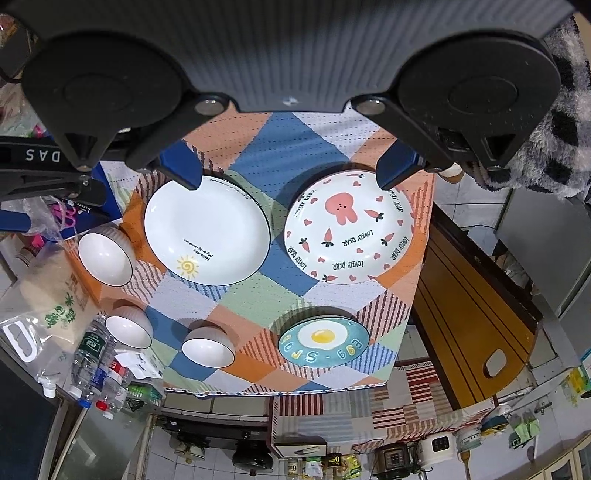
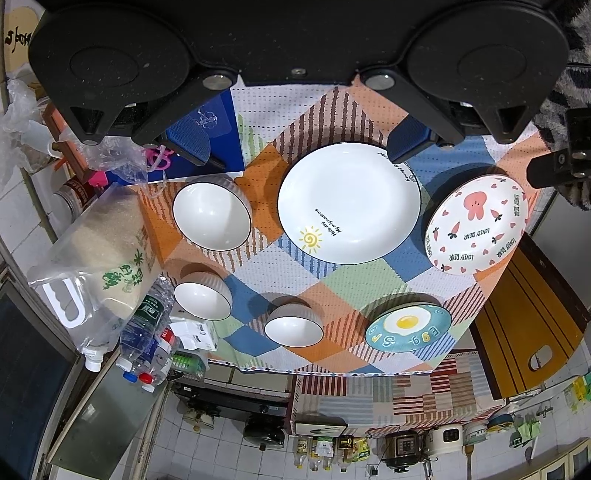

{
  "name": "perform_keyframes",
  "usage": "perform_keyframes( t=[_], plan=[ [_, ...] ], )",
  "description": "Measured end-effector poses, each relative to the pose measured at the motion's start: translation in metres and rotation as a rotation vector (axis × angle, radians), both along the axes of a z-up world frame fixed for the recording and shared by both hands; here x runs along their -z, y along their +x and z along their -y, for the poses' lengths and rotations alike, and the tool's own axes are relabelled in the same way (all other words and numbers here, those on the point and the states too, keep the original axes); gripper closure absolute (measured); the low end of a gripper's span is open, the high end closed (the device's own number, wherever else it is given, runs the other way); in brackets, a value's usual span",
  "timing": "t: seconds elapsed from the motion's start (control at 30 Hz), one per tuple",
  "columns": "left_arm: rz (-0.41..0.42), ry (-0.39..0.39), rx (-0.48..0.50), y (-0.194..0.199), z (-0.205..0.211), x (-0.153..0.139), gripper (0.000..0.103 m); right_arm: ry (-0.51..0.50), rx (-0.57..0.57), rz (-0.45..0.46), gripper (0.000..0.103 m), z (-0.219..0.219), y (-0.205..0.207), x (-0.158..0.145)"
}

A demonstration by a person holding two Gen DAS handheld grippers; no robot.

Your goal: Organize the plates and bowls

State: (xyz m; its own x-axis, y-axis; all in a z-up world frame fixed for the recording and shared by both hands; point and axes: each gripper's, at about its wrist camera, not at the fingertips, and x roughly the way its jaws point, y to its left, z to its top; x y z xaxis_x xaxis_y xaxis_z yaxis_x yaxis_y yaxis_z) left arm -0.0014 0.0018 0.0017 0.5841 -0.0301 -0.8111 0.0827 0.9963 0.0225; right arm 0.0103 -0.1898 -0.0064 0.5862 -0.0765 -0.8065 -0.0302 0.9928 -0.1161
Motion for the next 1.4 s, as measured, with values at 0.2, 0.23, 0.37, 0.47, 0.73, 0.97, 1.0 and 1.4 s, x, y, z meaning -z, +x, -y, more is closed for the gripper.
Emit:
perform_keyframes(
  t=[0.2,0.23,0.37,0.47,0.73,0.97,1.0,1.4],
  plan=[
    [0.009,-0.027,0.005,0.006,0.001,0.011,0.004,0.033,-0.044,0.084,0.000,0.008,-0.002,0.003],
    [0.013,-0.037,0.006,0.008,0.001,0.015,0.004,0.048,-0.061,0.122,0.000,0.012,-0.002,0.003],
    [0.023,-0.051,0.030,0.014,0.008,0.033,0.011,0.017,-0.214,0.298,0.000,0.024,-0.006,0.007],
    [0.022,-0.088,0.041,0.022,0.017,0.052,0.011,0.026,-0.299,0.382,0.000,0.037,0.004,0.014],
    [-0.138,-0.058,0.045,0.072,0.036,0.123,0.012,0.346,-0.172,0.191,0.009,0.073,0.054,0.079],
    [-0.274,-0.064,0.068,0.112,0.053,0.168,0.021,0.415,-0.101,0.067,0.020,0.081,0.069,0.144],
    [-0.276,-0.069,0.068,0.117,0.053,0.171,0.028,0.421,-0.098,0.055,0.025,0.083,0.071,0.150],
    [-0.203,-0.178,0.080,0.140,0.045,0.194,0.077,0.478,-0.024,0.065,0.076,0.094,0.081,0.189]
  ],
)
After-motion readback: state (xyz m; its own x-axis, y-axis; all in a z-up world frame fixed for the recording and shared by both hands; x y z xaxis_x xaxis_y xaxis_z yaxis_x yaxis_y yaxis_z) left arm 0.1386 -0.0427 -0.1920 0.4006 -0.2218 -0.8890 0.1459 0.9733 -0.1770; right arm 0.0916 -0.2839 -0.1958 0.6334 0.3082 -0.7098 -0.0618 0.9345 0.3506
